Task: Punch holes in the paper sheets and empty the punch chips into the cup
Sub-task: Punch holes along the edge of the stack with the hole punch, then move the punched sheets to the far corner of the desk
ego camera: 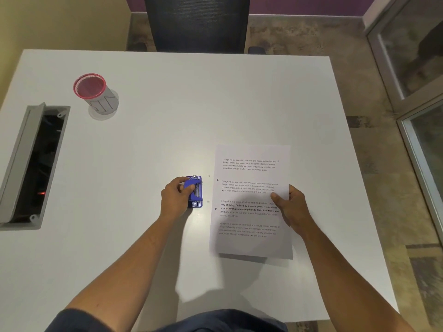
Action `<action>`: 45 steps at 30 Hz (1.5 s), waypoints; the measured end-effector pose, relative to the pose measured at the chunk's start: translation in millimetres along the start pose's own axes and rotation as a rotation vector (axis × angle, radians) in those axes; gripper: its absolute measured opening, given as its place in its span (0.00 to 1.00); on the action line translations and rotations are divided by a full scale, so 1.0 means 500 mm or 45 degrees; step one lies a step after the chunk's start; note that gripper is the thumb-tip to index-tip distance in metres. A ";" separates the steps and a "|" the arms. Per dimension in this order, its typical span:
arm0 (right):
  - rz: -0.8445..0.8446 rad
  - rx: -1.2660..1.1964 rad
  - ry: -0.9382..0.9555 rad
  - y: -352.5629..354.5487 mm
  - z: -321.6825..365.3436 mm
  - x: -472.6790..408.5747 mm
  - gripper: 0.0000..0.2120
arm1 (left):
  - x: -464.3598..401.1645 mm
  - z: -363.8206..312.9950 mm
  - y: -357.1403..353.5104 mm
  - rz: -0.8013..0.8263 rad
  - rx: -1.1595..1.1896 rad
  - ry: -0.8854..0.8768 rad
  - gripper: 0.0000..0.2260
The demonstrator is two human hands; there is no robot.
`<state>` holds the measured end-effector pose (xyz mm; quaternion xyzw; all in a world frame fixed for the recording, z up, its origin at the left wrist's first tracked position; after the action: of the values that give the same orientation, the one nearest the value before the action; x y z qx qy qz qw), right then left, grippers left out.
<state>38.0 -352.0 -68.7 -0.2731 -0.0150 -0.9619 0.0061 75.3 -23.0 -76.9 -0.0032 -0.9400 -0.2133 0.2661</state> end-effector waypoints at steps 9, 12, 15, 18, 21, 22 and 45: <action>0.037 -0.080 -0.010 -0.016 0.017 0.026 0.12 | 0.045 -0.067 -0.012 -0.068 -0.144 -0.252 0.15; 0.061 -0.115 0.004 -0.017 0.017 0.040 0.12 | 0.066 -0.086 -0.038 0.164 0.051 -0.182 0.18; 0.054 -0.125 0.017 -0.015 0.019 0.056 0.13 | 0.081 -0.088 -0.059 0.425 0.291 -0.077 0.14; 0.041 -0.152 0.022 -0.011 0.014 0.071 0.14 | 0.095 -0.085 -0.076 0.541 0.347 -0.072 0.06; 0.028 -0.246 0.078 -0.001 0.011 0.089 0.15 | 0.102 -0.092 -0.085 0.518 0.380 -0.041 0.05; 0.024 -0.275 0.094 0.005 0.008 0.095 0.16 | 0.101 -0.095 -0.090 0.507 0.416 -0.018 0.06; -0.141 -0.228 0.064 0.339 0.073 -0.071 0.12 | -0.054 -0.333 -0.367 0.320 0.361 -0.085 0.07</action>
<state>90.7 -520.3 -51.7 -0.2472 0.0561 -0.9647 -0.0712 159.8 -254.2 -36.0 -0.0900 -0.9612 -0.0437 0.2570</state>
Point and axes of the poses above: each hand's wrist, its own x-axis away from the middle knuckle, its own y-axis out of the back of the hand, z = x × y, the point moved 2 cm from there along -x, towards the middle knuckle, and after that the axes turned 9 degrees about z, right-handed, at the moved point
